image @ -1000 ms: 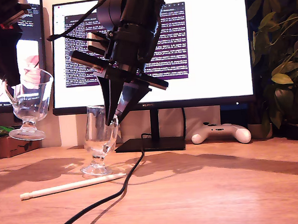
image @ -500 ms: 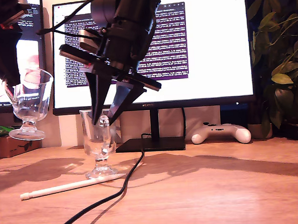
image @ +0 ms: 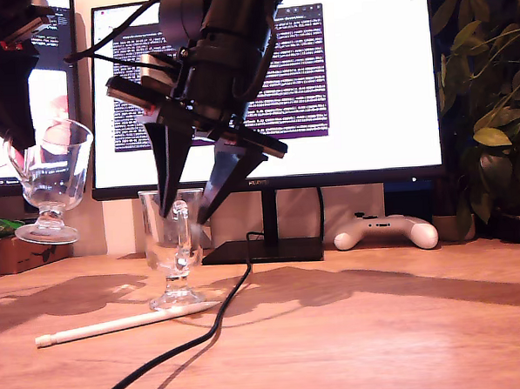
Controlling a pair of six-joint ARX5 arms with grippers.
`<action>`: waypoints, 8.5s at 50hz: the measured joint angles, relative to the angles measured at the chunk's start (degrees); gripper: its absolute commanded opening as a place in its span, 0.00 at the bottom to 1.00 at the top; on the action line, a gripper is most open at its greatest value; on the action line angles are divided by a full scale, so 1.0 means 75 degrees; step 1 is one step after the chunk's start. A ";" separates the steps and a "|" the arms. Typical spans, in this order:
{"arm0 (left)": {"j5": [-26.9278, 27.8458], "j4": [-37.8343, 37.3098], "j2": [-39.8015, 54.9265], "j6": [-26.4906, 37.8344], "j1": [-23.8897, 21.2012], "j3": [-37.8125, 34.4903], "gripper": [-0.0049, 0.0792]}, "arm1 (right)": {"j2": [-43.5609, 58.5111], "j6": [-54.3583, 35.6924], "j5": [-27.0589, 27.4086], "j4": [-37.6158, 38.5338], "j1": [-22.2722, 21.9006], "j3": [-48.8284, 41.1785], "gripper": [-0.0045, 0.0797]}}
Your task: Pick the small glass cups in front of you with each of your hands, and place them behind the white pen
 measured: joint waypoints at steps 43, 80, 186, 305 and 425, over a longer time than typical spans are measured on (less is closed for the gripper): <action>0.0125 -0.0012 -0.0026 0.0058 -0.0163 0.0000 0.03 | -0.0023 -0.0379 0.0624 -0.2192 -0.0688 0.2489 0.04; -0.0090 0.2550 -0.2369 0.0460 -0.0644 -0.2600 0.03 | -0.0603 -0.0836 0.0629 -0.2194 -0.1988 0.2489 0.04; 0.0405 0.5907 -0.3383 0.1183 -0.0647 -0.6155 0.03 | -0.0603 -0.1005 0.0624 -0.2194 -0.2011 0.2489 0.04; -0.0017 0.4494 -0.5785 0.0431 -0.0737 -0.6149 0.04 | -0.0603 -0.1207 0.0256 -0.2151 -0.3311 0.2489 0.04; 0.0064 0.7965 -0.5817 -0.1107 0.1172 -0.8279 0.04 | -0.8956 -0.1434 0.1393 0.6365 -0.6033 -0.9678 0.04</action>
